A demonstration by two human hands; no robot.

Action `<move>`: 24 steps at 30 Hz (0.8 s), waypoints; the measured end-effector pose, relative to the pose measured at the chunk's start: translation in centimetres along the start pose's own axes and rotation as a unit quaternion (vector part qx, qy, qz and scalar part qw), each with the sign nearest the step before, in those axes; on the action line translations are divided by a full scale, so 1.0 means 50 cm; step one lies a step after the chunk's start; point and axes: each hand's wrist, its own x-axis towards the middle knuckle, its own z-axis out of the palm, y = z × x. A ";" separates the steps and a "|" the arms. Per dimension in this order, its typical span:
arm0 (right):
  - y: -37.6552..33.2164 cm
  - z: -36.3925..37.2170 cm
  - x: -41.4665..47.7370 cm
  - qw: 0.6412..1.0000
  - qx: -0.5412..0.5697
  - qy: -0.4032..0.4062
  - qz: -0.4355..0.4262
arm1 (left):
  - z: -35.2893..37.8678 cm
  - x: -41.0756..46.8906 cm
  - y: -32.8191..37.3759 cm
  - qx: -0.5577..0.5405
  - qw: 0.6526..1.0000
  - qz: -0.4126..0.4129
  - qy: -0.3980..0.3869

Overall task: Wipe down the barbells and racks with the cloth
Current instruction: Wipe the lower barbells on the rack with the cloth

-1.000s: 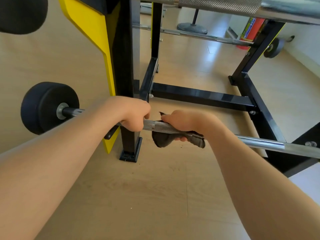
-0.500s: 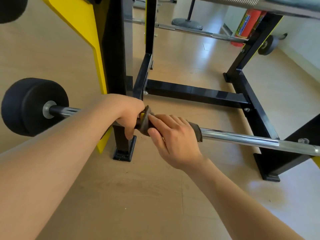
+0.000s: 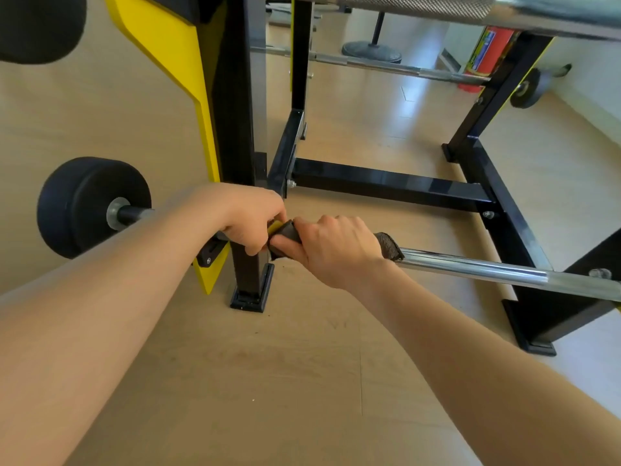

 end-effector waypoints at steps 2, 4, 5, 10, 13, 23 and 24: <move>0.010 -0.012 0.026 0.995 0.068 -0.068 0.019 | 0.007 0.001 0.000 0.000 1.000 -0.006 0.015; 0.032 -0.025 0.057 0.931 0.267 -0.225 0.109 | 0.013 -0.003 -0.003 -0.017 1.000 -0.002 0.017; 0.045 -0.030 0.070 0.855 0.383 -0.305 0.171 | 0.015 -0.006 -0.004 -0.024 1.000 0.004 0.020; 0.083 -0.020 0.087 0.741 0.454 -0.425 0.252 | 0.025 -0.020 -0.028 -0.065 0.996 0.038 0.044; 0.095 -0.015 0.070 0.750 0.425 -0.412 0.295 | 0.029 -0.026 -0.054 -0.116 0.989 0.064 0.059; -0.076 0.022 -0.005 0.993 0.066 0.095 0.035 | 0.060 -0.014 -0.065 -0.147 0.917 0.090 0.361; -0.087 0.031 -0.009 0.991 0.058 0.113 0.031 | 0.061 -0.020 -0.066 -0.137 0.907 0.100 0.385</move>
